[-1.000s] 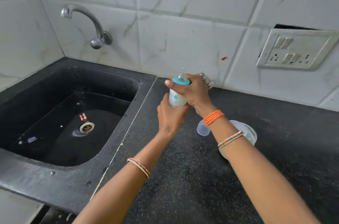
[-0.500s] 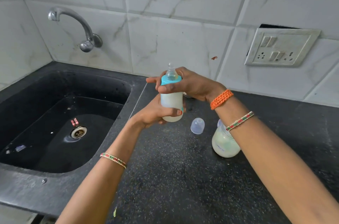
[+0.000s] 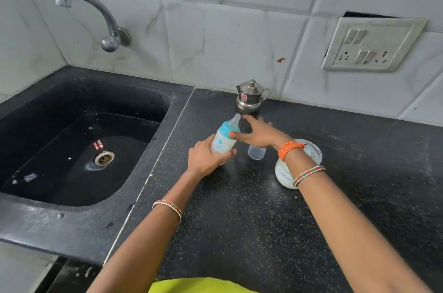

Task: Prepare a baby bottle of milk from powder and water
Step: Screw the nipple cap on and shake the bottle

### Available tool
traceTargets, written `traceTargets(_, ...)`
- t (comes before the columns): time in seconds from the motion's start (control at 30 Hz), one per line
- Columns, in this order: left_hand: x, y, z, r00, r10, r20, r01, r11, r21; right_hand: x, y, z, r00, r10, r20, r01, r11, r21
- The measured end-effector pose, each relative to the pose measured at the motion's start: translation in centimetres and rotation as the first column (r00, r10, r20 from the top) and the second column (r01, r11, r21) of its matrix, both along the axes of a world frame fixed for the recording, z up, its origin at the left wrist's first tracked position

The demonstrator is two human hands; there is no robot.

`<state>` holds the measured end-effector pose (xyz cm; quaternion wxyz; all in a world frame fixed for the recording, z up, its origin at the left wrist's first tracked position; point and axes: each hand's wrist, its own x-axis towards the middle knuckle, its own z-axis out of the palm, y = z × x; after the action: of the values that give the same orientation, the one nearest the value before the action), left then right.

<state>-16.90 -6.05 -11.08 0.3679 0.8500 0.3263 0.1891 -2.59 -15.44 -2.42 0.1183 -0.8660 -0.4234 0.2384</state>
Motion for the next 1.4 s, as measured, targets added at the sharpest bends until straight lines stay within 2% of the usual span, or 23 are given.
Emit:
traceTargets(0.03,0.1,0.0,-0.7,0.998,0.028,-0.053,-0.023,0.995,0.095,0.3,-0.1,-0.9,1.0,-0.026,0.007,0.027,0.997,-0.067)
traceTargets(0.1,0.4,-0.1,-1.6,0.996,0.08,-0.036,-0.074,0.988,0.136,0.2,-0.1,-2.3,0.999,-0.032,-0.038,0.029,0.996,-0.09)
traceTargets(0.27,0.9,-0.5,-2.6,0.992,0.123,-0.011,-0.12,0.979,0.163,0.5,-0.9,-5.0,0.973,-0.229,0.008,0.229,0.973,-0.013)
traceTargets(0.33,0.8,-0.4,-2.9,0.992,0.124,-0.011,-0.121,0.979,0.163,0.2,-1.6,-5.5,0.976,-0.217,0.025,0.216,0.976,0.026)
traceTargets(0.43,0.7,-0.3,-3.0,0.993,0.115,-0.028,-0.11,0.982,0.157,-0.6,-2.1,-5.0,0.962,-0.231,0.145,0.21,0.966,0.149)
traceTargets(0.5,0.7,-0.4,-3.0,0.993,0.118,-0.021,-0.113,0.981,0.16,-1.0,-2.0,-3.2,0.932,-0.332,0.147,0.258,0.891,0.374)
traceTargets(0.57,0.6,-0.5,-3.0,0.993,0.121,-0.015,-0.116,0.979,0.17,-2.0,-1.6,-0.5,0.928,-0.372,0.025,0.267,0.71,0.652)
traceTargets(0.63,0.7,-0.4,-3.0,0.992,0.125,-0.013,-0.121,0.978,0.171,-3.7,-1.3,1.6,0.96,-0.278,0.036,0.133,0.566,0.813)
traceTargets(0.7,0.7,-0.4,-3.0,0.993,0.121,-0.014,-0.117,0.979,0.168,-5.5,-1.0,2.1,0.986,-0.151,0.071,0.018,0.523,0.852)
traceTargets(0.77,0.7,-0.3,-3.0,0.993,0.116,-0.015,-0.111,0.979,0.169,-6.9,-0.8,1.4,0.995,-0.072,0.064,-0.015,0.537,0.844)
traceTargets(0.87,0.7,-0.2,-3.1,0.994,0.108,-0.023,-0.102,0.979,0.177,-7.4,-0.4,-0.4,0.999,-0.038,0.025,0.0,0.54,0.841)
traceTargets(0.97,0.7,-0.3,-3.1,0.994,0.105,-0.023,-0.099,0.978,0.181,-7.2,-0.1,-2.1,0.995,-0.04,0.093,-0.056,0.546,0.836)
traceTargets(1.3,0.6,-0.4,-3.3,0.992,0.11,-0.058,-0.095,0.972,0.216,-7.9,2.0,-6.0,0.946,-0.216,0.244,-0.058,0.626,0.778)
traceTargets(1.4,0.5,-0.1,-3.3,0.996,0.056,-0.074,-0.04,0.979,0.201,-8.0,2.3,-6.9,0.934,-0.245,0.259,-0.039,0.65,0.759)
